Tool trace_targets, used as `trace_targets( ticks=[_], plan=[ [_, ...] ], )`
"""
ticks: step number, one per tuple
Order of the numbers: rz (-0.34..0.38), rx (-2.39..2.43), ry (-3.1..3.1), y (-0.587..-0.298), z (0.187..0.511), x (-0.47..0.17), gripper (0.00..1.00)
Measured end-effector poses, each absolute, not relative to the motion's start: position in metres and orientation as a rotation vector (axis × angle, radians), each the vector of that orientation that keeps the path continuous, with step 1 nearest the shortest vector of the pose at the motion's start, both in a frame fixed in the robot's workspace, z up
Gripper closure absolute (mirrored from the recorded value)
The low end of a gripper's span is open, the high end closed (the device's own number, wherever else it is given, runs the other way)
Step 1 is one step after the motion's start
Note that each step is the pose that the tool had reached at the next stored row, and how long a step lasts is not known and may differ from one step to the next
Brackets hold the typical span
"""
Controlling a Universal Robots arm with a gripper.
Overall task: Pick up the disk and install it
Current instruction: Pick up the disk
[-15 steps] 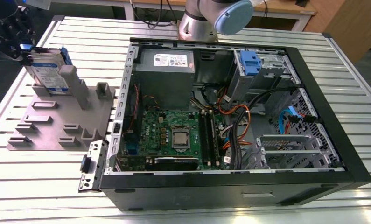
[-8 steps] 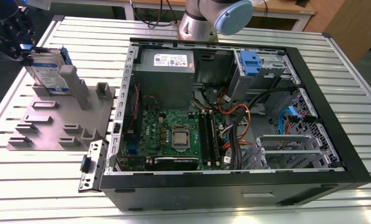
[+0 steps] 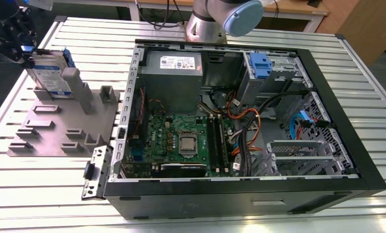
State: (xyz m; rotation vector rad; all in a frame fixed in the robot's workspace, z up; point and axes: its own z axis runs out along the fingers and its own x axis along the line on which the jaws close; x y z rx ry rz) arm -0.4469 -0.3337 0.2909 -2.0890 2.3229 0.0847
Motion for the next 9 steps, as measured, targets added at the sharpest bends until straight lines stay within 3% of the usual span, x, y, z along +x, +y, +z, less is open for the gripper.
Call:
trace_targets(
  ticks=[9],
  plan=[
    [0.085, -2.089, 2.323, -0.3331, 0.2906, -0.4469, 0.55]
  ],
)
